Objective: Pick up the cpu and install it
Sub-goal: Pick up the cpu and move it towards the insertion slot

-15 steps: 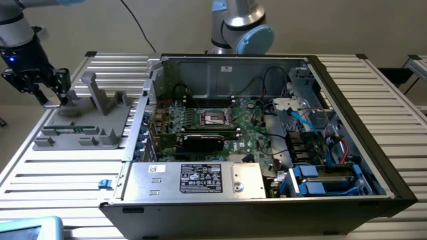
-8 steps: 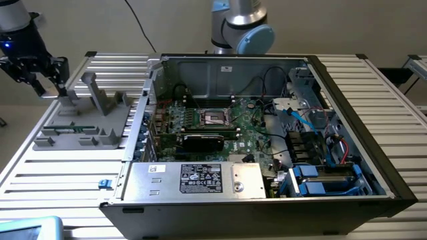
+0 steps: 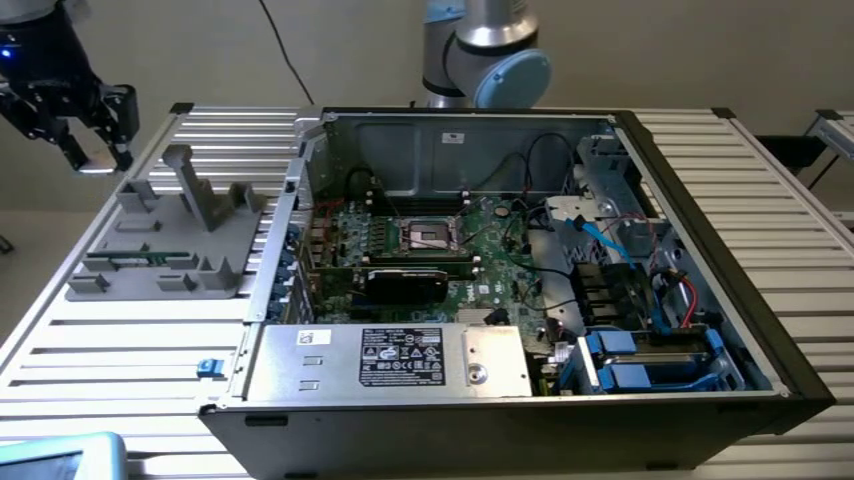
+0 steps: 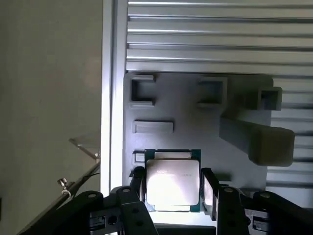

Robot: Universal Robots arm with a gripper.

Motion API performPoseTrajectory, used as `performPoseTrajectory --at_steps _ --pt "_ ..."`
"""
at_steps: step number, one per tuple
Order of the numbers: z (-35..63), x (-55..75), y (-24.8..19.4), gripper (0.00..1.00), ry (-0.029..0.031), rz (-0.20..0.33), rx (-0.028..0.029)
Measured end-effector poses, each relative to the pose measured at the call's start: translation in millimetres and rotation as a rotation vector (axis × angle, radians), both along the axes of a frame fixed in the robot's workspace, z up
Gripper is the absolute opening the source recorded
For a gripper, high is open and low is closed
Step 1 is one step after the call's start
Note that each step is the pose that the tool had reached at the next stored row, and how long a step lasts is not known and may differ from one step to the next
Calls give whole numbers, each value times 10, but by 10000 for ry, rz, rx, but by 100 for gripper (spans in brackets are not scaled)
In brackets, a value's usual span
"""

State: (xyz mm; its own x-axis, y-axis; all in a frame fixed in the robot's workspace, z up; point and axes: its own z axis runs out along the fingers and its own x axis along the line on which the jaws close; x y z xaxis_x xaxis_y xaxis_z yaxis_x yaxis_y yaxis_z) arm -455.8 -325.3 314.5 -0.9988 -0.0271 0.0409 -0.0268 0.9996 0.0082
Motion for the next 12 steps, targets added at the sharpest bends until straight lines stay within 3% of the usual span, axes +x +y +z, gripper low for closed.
performPoseTrajectory --at_steps 12 --pt "547 362 -29 56 66 1 0"
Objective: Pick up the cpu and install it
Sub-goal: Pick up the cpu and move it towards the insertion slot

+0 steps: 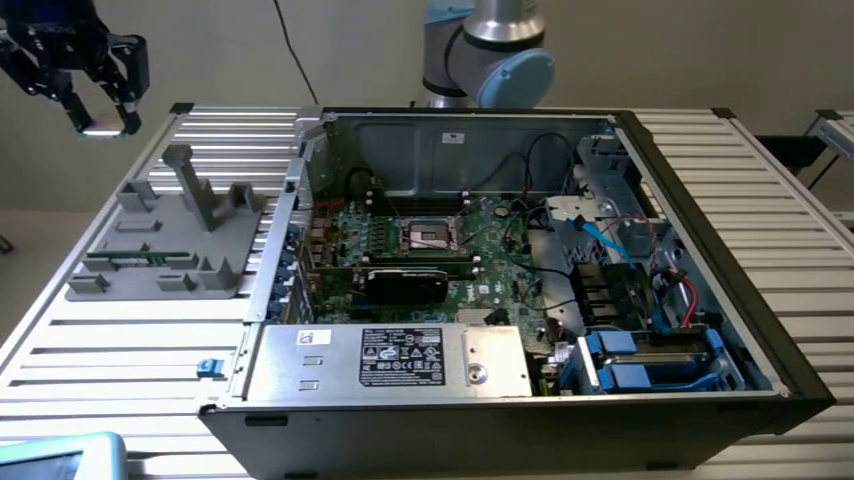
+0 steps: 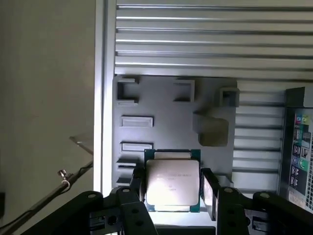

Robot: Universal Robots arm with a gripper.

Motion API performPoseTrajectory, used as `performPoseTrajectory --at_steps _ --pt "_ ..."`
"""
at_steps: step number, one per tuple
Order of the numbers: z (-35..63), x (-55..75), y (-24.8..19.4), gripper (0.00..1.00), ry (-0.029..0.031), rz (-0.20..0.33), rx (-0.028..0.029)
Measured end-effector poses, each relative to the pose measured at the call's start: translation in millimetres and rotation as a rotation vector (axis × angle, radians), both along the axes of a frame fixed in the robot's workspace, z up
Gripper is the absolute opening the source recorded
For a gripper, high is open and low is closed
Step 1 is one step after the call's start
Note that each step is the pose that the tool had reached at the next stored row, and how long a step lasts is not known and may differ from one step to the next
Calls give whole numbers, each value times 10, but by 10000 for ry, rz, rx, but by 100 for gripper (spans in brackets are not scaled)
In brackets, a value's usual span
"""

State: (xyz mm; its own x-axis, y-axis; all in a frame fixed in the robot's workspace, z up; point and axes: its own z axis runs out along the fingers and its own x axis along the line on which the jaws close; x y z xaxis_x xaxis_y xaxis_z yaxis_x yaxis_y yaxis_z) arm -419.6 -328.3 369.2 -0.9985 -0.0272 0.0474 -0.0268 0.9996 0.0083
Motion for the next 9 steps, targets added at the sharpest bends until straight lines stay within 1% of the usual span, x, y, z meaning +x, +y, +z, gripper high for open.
performPoseTrajectory --at_steps 5,9 --pt "226 199 -38 56 48 -1 0" --pt "352 370 -60 56 105 0 0"
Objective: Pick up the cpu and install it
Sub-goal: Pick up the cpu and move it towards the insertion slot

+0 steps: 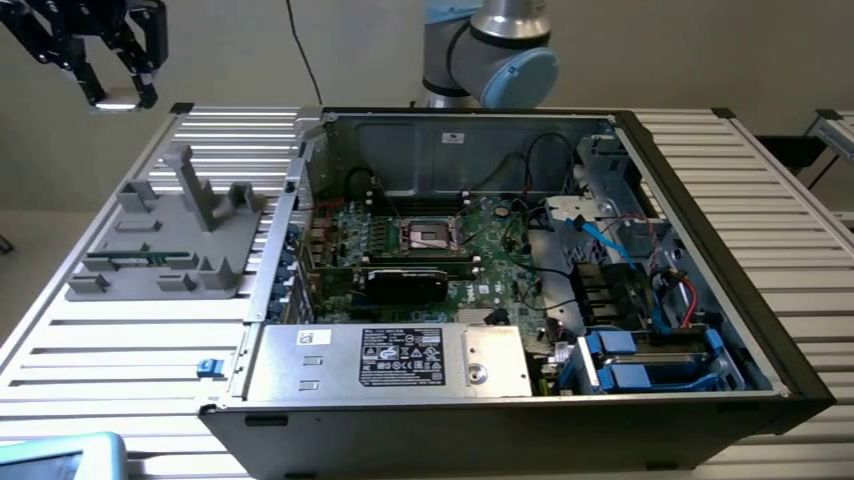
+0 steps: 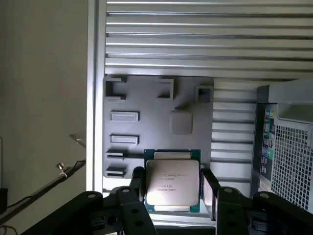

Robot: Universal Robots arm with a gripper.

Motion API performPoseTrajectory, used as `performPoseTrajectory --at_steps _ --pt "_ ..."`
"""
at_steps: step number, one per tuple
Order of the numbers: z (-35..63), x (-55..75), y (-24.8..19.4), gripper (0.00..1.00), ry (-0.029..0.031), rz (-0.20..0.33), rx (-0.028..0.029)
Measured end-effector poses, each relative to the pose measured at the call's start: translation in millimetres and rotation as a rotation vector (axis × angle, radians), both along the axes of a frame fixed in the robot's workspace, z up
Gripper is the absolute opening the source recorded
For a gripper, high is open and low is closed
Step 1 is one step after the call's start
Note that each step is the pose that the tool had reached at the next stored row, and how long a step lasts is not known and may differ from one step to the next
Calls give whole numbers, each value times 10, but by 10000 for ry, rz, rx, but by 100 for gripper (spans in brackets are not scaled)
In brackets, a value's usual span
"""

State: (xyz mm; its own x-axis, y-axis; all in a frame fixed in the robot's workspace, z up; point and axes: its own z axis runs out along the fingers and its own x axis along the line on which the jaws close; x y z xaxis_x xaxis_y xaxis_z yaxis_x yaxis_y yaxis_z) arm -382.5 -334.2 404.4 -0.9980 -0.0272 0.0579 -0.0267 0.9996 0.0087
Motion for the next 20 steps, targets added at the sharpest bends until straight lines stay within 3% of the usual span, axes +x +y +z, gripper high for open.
performPoseTrajectory --at_steps 11,17,20 --pt "129 501 -52 56 119 1 0" --pt "136 763 -75 56 125 0 0" --pt "136 855 -82 56 92 0 -1"
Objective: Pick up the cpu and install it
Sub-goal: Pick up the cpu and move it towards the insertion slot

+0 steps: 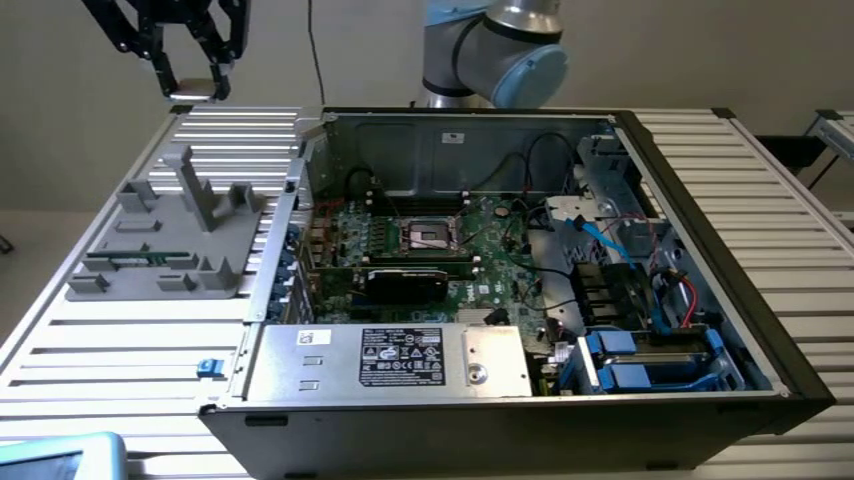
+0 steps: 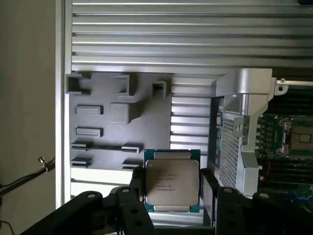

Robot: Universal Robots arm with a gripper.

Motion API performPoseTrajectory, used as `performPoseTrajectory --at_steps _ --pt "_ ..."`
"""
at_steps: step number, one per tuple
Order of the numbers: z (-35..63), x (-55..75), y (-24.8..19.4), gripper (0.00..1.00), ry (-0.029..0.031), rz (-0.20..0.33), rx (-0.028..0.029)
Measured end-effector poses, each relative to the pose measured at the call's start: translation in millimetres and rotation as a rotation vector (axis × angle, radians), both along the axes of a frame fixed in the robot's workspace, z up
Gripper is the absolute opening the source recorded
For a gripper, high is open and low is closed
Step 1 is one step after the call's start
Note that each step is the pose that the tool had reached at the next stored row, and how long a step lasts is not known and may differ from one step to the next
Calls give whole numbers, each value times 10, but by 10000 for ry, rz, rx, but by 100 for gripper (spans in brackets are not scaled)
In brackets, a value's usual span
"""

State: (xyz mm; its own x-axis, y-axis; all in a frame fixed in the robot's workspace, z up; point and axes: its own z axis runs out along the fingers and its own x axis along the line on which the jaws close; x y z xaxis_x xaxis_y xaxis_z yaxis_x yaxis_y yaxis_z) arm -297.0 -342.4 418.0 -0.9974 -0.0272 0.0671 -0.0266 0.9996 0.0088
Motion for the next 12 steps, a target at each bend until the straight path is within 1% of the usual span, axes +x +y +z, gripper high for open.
performPoseTrajectory --at_steps 3,5,6,12 --pt "0 80 -2 56 -110 0 -4" --pt "0 133 -3 56 -221 0 -9" --pt "-1 169 -3 56 -254 0 -13" --pt "-16 429 -3 56 -331 0 -38"
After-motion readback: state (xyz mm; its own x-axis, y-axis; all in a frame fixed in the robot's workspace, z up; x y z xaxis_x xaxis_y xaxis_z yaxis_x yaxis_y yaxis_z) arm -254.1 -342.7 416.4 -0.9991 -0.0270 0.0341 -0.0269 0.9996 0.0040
